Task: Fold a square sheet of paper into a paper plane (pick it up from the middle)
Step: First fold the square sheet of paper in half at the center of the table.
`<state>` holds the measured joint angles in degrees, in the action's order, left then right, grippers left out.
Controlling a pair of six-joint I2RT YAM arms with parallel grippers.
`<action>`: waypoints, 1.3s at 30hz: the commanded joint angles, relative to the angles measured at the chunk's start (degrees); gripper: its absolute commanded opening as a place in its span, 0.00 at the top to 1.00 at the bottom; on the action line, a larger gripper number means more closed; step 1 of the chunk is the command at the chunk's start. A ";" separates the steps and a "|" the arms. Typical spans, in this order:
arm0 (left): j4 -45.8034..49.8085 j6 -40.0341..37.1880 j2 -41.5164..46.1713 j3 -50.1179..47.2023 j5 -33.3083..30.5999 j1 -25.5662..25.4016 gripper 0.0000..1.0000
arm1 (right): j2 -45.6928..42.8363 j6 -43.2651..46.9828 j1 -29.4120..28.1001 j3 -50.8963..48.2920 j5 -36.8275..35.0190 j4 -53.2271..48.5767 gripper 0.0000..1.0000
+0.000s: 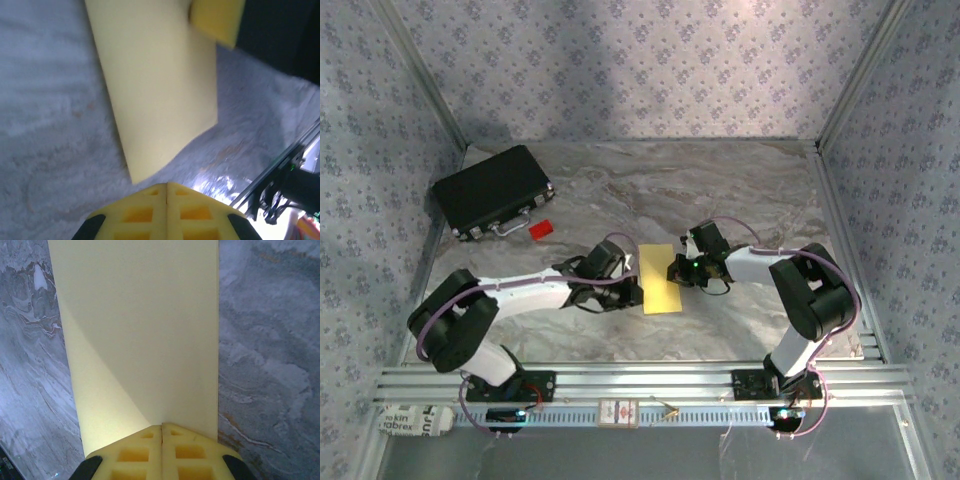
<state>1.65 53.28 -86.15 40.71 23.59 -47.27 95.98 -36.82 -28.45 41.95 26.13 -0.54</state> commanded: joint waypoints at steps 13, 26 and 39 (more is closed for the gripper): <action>-7.33 0.69 -13.31 2.69 6.29 2.07 0.96 | 3.29 0.34 -0.03 -2.66 -7.94 -11.50 1.00; -3.65 -1.07 -10.43 3.43 3.21 2.21 0.97 | 3.24 0.30 -0.03 -2.05 -8.66 -11.79 1.00; -4.90 -2.73 -15.94 7.70 3.93 4.99 0.98 | 2.99 0.34 -0.12 -2.64 -8.77 -11.81 1.00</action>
<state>-3.64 51.88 -100.07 48.45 27.64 -42.46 95.98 -36.82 -28.67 42.33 25.45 -1.28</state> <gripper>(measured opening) 0.045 0.052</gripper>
